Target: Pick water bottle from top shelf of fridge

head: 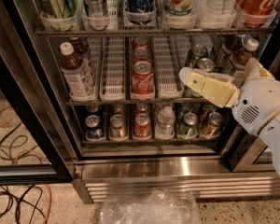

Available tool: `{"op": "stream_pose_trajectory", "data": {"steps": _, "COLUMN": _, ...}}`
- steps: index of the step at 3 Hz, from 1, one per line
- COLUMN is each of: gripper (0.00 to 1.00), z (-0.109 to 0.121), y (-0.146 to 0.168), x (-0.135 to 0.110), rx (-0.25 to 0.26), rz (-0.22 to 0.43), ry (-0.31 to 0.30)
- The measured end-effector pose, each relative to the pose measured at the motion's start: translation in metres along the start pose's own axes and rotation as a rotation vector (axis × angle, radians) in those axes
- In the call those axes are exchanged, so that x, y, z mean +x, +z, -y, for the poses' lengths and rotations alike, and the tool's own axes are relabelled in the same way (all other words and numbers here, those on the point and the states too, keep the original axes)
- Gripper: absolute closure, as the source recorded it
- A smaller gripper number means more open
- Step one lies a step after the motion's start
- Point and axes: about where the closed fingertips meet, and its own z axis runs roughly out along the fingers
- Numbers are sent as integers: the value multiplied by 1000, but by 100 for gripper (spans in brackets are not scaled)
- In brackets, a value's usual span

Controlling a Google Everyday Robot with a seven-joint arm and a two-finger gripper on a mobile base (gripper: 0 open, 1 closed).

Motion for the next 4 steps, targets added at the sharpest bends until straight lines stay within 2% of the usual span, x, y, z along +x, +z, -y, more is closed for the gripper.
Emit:
{"op": "stream_pose_trajectory", "data": {"steps": 2, "gripper": 0, "z": -9, "y": 1, "x": 1, "rx": -18, "rz": 26, "ry": -2}}
{"op": "stream_pose_trajectory", "data": {"steps": 3, "gripper": 0, "z": 6, "y": -15, "x": 7, "rx": 34, "rz": 69, "ry": 25}}
{"op": "stream_pose_trajectory", "data": {"steps": 4, "gripper": 0, "z": -23, "y": -10, "x": 3, "rx": -1, "rz": 97, "ry": -115}}
